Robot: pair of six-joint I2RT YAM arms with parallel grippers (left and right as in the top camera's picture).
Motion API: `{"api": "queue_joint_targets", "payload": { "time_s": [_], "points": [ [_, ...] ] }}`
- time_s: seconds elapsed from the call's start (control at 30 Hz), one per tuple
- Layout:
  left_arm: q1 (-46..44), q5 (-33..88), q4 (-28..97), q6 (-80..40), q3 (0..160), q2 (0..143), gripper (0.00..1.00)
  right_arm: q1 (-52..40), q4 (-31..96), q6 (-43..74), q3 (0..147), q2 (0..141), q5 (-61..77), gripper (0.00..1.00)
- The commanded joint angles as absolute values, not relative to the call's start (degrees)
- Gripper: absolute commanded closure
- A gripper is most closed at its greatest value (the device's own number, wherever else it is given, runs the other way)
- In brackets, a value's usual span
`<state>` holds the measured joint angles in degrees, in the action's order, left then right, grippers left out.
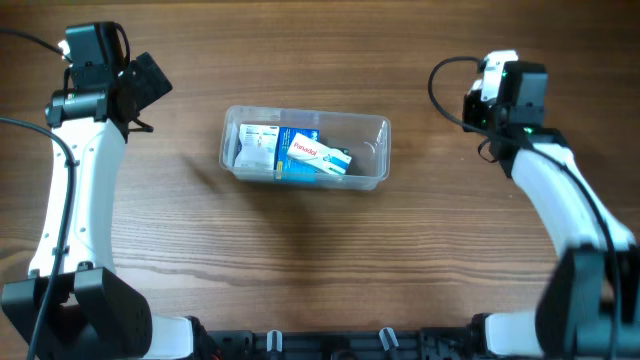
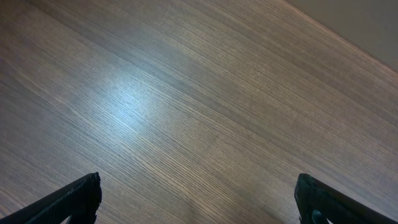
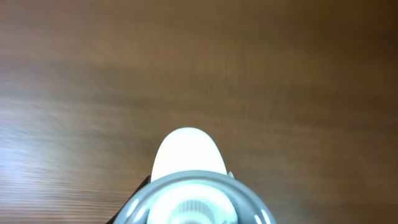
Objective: Pack container
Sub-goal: 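Lift the dropper bottle and carry it over the container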
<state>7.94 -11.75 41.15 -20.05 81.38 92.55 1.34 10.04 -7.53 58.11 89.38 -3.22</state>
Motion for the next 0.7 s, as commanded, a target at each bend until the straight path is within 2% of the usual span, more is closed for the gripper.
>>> {"api": "queue_joint_targets", "payload": {
  "time_s": [0.0, 0.17, 0.27, 0.5, 0.67],
  "points": [
    [8.16, -12.08, 41.01, -19.79, 81.78, 91.94, 0.00, -3.86, 12.47, -3.36, 58.83, 75.29, -3.38, 0.96],
    [8.16, -12.08, 41.01, -19.79, 81.78, 91.94, 0.00, -12.25, 20.73, 7.84, 58.83, 62.35, -3.36, 0.96],
    [8.16, -12.08, 41.01, -19.79, 81.78, 91.94, 0.00, -16.84, 24.64, 11.44, 58.83, 60.51, -2.59, 0.95],
    [8.16, -12.08, 41.01, -19.79, 81.78, 91.94, 0.00, -28.62, 26.83, 14.37, 58.83, 65.52, -4.01, 0.96],
    [8.16, -12.08, 41.01, -19.79, 81.78, 91.94, 0.00, -32.64, 25.26, 15.22, 58.83, 74.30, -5.21, 0.96]
  ]
}}
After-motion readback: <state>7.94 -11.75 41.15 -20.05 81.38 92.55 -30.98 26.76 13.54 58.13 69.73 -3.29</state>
